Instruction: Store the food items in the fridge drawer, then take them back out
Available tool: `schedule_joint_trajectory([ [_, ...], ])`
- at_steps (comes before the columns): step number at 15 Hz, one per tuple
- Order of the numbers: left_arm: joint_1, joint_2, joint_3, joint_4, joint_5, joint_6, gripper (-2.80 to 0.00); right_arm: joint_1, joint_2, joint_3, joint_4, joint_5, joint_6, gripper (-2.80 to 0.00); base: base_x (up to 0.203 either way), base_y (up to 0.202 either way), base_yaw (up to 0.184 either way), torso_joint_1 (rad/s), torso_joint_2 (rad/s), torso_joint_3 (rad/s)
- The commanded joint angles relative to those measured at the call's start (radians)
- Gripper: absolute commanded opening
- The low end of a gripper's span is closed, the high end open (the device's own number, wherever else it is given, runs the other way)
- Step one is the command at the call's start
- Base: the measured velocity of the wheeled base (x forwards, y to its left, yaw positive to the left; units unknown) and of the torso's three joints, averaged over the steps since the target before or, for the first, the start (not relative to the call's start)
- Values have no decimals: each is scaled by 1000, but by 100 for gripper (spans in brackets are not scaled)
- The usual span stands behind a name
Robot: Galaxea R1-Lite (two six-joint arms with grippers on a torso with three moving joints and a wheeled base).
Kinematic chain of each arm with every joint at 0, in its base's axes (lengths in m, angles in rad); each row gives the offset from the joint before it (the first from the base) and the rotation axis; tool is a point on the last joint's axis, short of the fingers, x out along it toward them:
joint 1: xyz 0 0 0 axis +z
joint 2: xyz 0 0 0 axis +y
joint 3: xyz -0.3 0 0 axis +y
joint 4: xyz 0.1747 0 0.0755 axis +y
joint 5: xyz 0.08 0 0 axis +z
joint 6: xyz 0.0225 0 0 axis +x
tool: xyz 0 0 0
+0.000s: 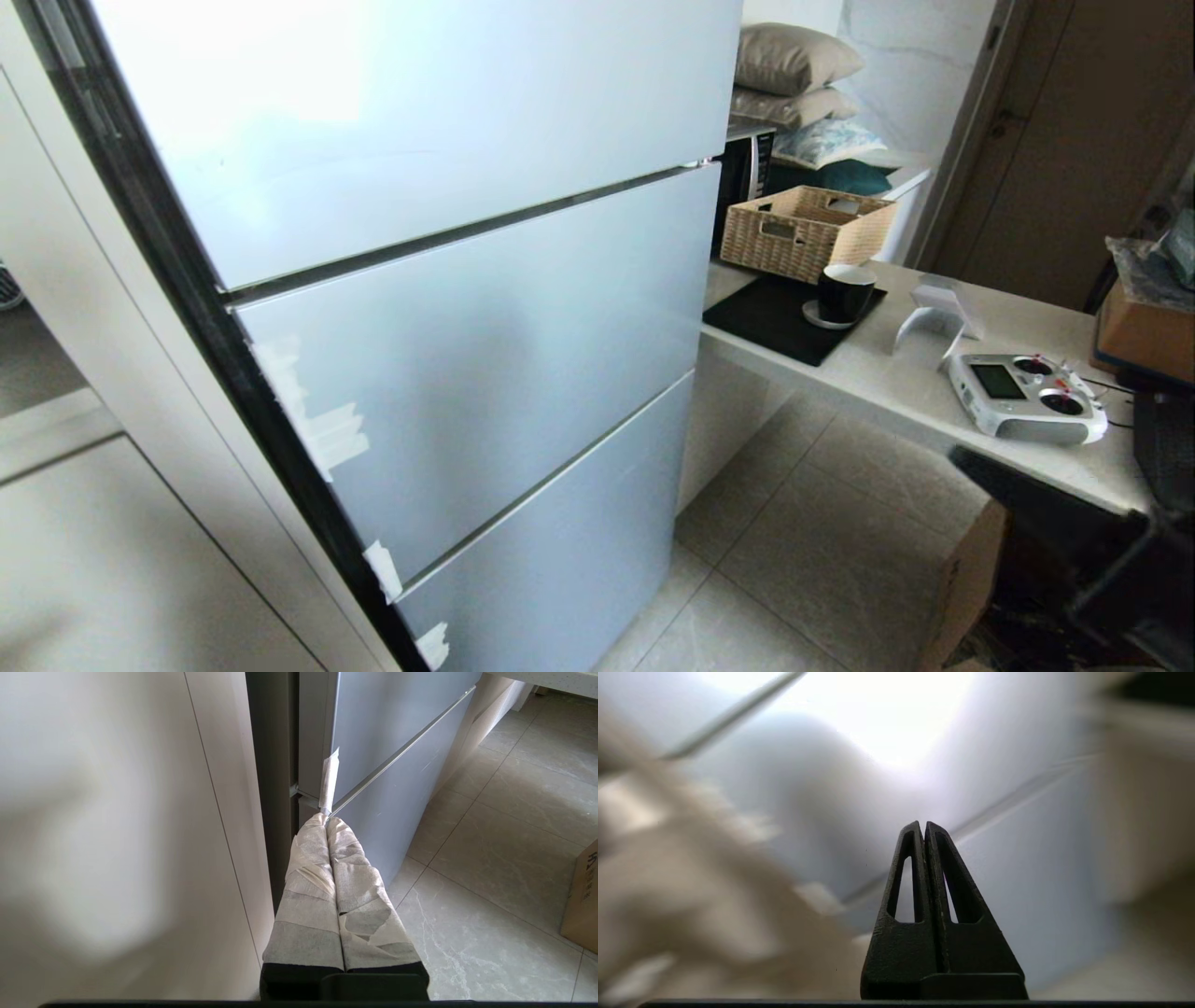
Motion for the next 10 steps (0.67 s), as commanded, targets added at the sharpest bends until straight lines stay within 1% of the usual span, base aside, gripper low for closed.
schedule_joint_trajectory([
  [1,0,0,0,1,0,0,-280,-56,-229,110,12,-87,-68,-280,0,0,0,0,0,0],
  [2,0,0,0,1,0,0,-280,-86,-312,130,63,-120,-97,-280,0,0,0,0,0,0],
  [3,0,0,0,1,0,0,-280,-150,-387,144,150,-150,-122,-280,0,0,0,0,0,0],
  [4,0,0,0,1,0,0,-280,-259,-432,153,231,-154,-140,-280,0,0,0,0,0,0],
  [5,0,0,0,1,0,0,-280,-368,-452,159,293,-137,-153,-280,0,0,0,0,0,0],
  [6,0,0,0,1,0,0,-280,-487,-474,163,345,-85,-166,-280,0,0,0,0,0,0],
  [7,0,0,0,1,0,0,-280,-602,-522,167,434,10,-195,-280,0,0,0,0,0,0],
  [8,0,0,0,1,0,0,-280,-665,-587,169,535,83,-240,-280,0,0,0,0,0,0],
  [9,0,0,0,1,0,0,-280,-698,-677,170,650,142,-301,-280,0,0,0,0,0,0],
  [10,0,0,0,1,0,0,-280,-708,-751,171,752,186,-361,-280,0,0,0,0,0,0],
])
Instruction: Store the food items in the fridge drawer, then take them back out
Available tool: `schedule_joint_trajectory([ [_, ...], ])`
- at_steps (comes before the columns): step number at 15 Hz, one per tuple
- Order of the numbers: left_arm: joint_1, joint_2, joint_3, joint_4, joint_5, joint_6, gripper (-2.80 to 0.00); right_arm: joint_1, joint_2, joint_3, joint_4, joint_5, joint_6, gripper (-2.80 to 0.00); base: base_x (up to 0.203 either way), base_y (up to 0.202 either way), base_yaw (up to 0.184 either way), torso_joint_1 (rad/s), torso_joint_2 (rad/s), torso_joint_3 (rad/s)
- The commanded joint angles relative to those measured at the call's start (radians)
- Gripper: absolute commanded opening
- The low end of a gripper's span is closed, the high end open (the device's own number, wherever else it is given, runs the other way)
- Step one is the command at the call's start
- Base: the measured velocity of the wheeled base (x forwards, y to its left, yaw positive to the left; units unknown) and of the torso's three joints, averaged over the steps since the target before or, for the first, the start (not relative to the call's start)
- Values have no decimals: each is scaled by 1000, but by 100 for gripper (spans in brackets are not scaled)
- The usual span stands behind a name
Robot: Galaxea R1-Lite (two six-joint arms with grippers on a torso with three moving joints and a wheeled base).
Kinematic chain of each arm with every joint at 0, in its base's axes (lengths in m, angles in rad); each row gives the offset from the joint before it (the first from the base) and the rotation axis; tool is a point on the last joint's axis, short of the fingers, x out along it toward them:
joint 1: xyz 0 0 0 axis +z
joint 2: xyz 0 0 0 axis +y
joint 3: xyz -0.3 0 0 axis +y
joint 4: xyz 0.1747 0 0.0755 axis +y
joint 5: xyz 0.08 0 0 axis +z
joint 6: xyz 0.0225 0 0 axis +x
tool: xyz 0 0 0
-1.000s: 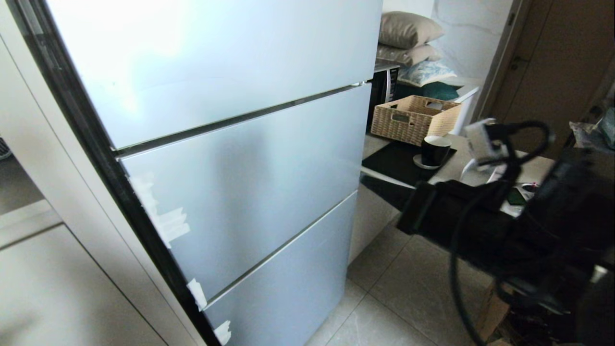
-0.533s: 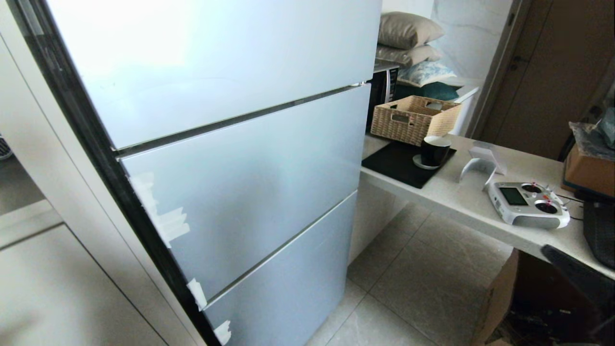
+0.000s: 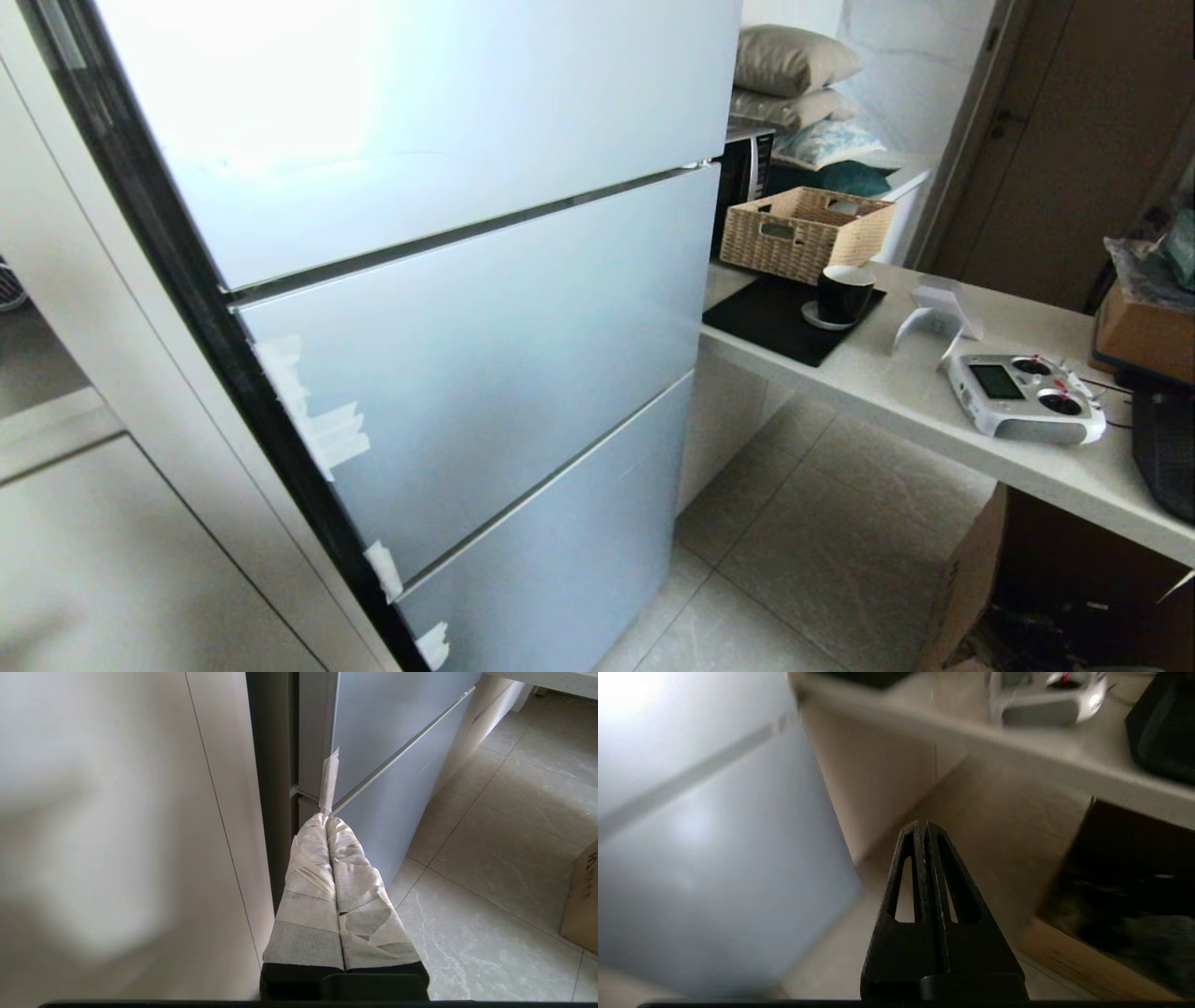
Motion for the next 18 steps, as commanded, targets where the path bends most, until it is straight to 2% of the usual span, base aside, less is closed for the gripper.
schedule_joint_trajectory([
  [1,0,0,0,1,0,0,-280,-32,-208,2,200,56,-88,-280,0,0,0,0,0,0],
  [3,0,0,0,1,0,0,-280,-26,-359,3,316,89,-160,-280,0,0,0,0,0,0],
  [6,0,0,0,1,0,0,-280,-16,-464,4,371,104,-232,-280,0,0,0,0,0,0],
  [18,0,0,0,1,0,0,-280,-15,-463,3,370,88,-181,-280,0,0,0,0,0,0],
])
